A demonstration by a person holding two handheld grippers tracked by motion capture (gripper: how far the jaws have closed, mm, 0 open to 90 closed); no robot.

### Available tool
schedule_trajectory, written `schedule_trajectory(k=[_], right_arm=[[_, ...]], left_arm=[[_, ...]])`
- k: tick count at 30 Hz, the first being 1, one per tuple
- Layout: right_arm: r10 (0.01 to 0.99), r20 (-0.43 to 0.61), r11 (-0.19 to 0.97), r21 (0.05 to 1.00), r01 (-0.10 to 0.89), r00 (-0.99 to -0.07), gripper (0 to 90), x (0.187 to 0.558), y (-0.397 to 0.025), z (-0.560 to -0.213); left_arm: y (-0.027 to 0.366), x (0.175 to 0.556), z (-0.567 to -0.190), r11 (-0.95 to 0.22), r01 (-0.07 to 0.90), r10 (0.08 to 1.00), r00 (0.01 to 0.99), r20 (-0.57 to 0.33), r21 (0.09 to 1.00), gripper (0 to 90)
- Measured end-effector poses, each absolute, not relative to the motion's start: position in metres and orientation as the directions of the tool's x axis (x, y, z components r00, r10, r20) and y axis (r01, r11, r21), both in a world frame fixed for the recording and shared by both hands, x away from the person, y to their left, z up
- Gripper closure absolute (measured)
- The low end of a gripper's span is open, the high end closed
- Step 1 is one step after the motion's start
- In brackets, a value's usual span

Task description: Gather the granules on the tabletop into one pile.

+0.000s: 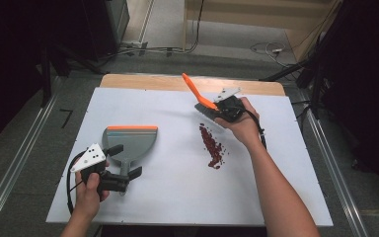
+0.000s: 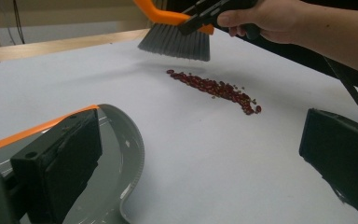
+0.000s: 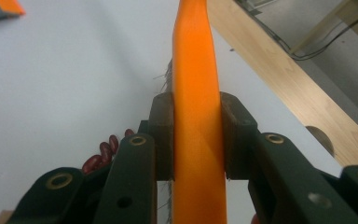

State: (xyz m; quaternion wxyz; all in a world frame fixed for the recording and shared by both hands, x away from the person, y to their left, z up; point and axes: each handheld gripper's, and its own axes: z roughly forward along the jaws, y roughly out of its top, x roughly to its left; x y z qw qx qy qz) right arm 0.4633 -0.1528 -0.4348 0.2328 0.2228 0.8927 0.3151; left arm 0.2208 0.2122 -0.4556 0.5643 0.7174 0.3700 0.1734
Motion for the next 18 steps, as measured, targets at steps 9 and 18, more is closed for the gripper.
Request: schedule_trajectory(k=[9, 18], right_arm=[[0.414, -0.263, 0.761, 0.625, 0.174, -0.871, 69.1, 0.459, -0.141, -0.45], [0.348, -0.262, 0.791, 0.598, 0.132, -0.9, 68.9, 0.433, -0.144, -0.452]], left_arm=[[0.214, 0.22, -0.456, -0.086, 0.338, 0.729, 0.662, -0.171, 0.937, 0.0], [0.209, 0.219, -0.455, -0.096, 0.333, 0.725, 0.669, -0.163, 0.938, 0.0]])
